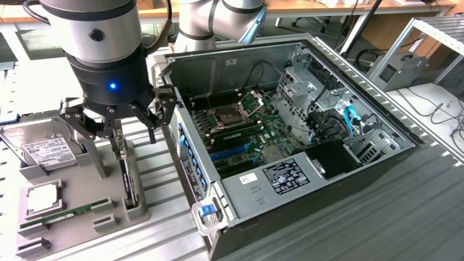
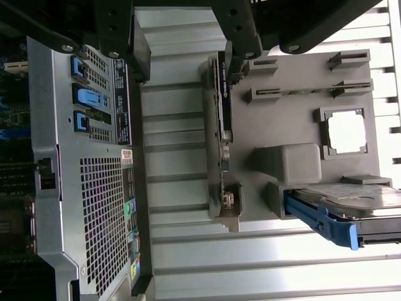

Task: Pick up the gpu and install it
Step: 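Pick up the gpu and move the gpu toward the slot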

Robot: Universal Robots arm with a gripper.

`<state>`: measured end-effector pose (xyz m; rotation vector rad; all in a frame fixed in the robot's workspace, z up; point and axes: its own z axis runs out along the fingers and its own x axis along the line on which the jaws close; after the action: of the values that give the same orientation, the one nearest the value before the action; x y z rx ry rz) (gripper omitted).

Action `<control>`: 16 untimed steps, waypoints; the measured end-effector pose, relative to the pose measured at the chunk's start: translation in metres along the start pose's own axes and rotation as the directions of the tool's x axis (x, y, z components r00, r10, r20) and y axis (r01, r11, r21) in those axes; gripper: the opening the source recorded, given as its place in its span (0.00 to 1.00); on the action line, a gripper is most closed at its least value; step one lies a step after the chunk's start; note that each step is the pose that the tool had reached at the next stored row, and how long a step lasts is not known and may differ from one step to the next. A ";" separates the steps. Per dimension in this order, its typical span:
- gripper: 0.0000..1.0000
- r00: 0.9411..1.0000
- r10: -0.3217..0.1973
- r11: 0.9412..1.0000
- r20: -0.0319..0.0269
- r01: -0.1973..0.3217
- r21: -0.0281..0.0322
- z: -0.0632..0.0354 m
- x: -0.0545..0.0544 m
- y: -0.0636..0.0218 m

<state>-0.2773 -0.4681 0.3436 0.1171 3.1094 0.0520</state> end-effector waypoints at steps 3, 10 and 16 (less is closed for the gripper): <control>0.60 1.000 0.000 1.000 0.000 0.000 0.000 0.0007 0.000 0.0000; 0.60 1.000 0.000 1.000 0.000 0.000 0.000 0.0023 0.000 -0.0001; 0.60 1.000 0.000 1.000 0.000 0.000 0.000 0.0035 0.000 -0.0001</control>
<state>-0.2773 -0.4681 0.3401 0.1171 3.1094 0.0521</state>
